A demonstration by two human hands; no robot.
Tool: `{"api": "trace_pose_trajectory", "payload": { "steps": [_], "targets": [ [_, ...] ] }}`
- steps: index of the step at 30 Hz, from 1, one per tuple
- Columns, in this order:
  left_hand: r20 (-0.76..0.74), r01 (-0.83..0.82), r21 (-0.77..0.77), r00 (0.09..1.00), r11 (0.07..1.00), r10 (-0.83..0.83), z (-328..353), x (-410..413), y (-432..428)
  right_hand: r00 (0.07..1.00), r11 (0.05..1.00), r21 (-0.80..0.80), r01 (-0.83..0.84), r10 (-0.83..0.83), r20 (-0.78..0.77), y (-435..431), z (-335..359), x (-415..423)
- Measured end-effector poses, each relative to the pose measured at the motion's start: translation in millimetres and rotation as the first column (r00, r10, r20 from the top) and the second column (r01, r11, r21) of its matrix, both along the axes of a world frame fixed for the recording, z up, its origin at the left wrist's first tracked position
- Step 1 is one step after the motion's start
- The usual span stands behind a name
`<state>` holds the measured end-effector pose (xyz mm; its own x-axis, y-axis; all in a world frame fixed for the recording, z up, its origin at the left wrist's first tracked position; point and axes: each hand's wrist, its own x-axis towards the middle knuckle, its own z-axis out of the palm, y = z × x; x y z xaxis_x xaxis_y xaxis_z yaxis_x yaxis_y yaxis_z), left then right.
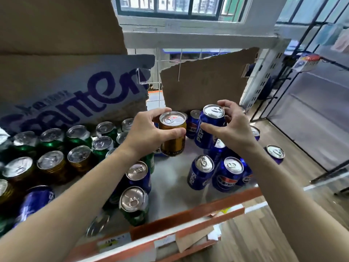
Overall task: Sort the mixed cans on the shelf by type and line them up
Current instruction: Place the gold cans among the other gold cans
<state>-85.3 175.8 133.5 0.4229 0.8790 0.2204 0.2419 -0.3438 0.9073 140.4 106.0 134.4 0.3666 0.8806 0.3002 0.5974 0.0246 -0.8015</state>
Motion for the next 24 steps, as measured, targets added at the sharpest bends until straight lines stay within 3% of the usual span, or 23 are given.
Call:
{"api": "trace_pose_trajectory", "payload": {
  "steps": [8,14,24],
  "targets": [
    [0.004,-0.009,-0.027,1.000,1.000,0.009,-9.7,-14.2,20.1,0.958,0.968,-0.241,0.068,0.004,0.286,33.4,-32.9,-5.0],
    [-0.047,0.021,0.002,0.999,1.000,-0.021,-18.5,-20.0,20.6,0.832,0.890,-0.416,0.186,0.083,0.548,43.3,-50.2,-14.2],
    [-0.043,-0.006,-0.019,0.999,1.000,0.005,-28.6,-19.9,11.9,0.853,0.817,-0.545,0.189,0.139,0.504,39.8,-51.9,-12.7]
  ]
}}
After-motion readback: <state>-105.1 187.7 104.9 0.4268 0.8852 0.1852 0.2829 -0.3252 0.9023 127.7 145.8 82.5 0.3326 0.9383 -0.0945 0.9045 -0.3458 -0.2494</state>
